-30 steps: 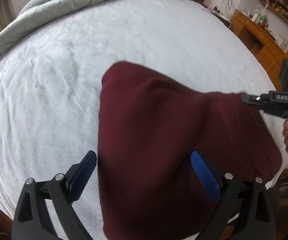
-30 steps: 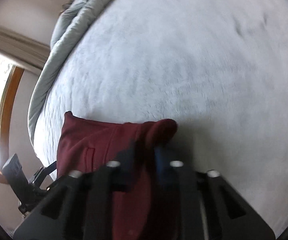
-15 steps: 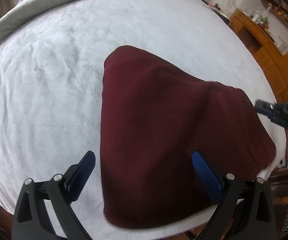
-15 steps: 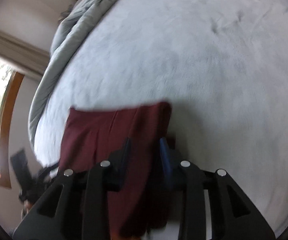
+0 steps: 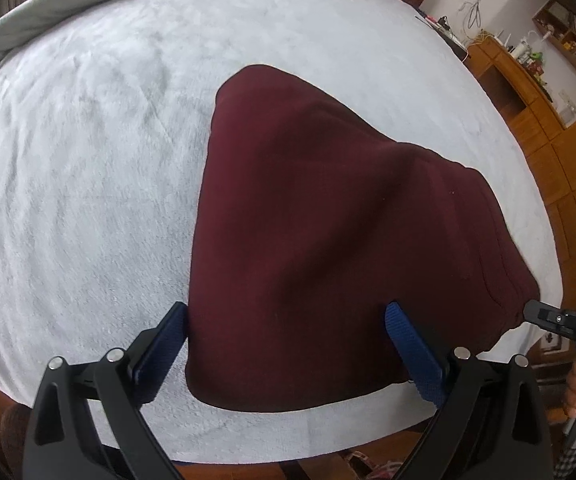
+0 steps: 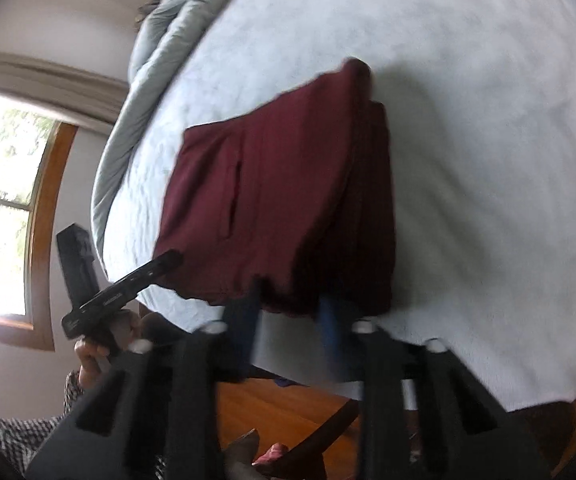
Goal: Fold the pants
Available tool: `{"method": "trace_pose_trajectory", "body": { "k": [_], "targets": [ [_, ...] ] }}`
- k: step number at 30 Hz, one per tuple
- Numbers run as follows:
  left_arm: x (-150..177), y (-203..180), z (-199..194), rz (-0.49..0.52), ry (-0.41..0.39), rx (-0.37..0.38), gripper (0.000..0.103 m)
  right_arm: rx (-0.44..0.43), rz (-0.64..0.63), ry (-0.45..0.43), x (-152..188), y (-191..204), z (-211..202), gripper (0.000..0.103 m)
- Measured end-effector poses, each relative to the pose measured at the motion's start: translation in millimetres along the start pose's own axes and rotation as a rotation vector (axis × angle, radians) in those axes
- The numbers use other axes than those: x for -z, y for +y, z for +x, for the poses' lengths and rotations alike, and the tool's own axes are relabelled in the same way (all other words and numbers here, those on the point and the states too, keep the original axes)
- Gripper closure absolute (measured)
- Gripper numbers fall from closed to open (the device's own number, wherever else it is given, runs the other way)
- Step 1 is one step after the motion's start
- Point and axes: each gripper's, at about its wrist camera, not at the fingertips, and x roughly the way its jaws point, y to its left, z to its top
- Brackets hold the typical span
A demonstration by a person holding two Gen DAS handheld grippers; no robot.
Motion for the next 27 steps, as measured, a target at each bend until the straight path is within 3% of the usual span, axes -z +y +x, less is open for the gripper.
{"method": "trace_pose_trajectory", "body": {
  "k": [4,6,8,12,16,20,22,24,27],
  "targets": [
    [1.8,-3.0,-2.5,0.022,-0.009,-0.006,0.004,0.074,-0.042,-0.004,1.0,8.3,-5.6,0.090],
    [2.1,-3.1,5.0,0.015,0.010,0.005,0.003,0.114,-0.015,0.027,5.2,-7.0,9.2,0.090],
    [1.5,0.5,9.4,-0.008,0.028,0.029,0.003,0.087,0.033,0.029,7.5,-18.5,18.6,0.090],
    [-5.8,19.7,-1.6,-0.041,0.027,0.097,0.004,0.116,-0.038,0.008,8.0,-3.2,15.3,0.089],
    [-22.6,54.2,6.1,-0.128,0.098,0.250,0.005,0.102,-0.038,0.009,3.9,-2.6,16.4,0.088],
    [-36.3,60.3,29.1,-0.098,0.160,0.257,0.007,0.090,-0.027,0.002,3.9,-5.3,17.7,0.088],
    [-39.9,55.9,36.3,-0.081,0.177,0.275,0.013,0.087,-0.022,0.003,5.9,-8.4,16.4,0.087],
    [-42.2,51.0,38.5,-0.091,0.187,0.332,0.032,0.084,-0.021,0.008,5.4,-10.0,15.9,0.087],
    [-43.1,42.4,38.7,-0.088,0.175,0.284,0.042,0.078,-0.021,0.012,2.9,-11.0,15.0,0.085]
  ]
}}
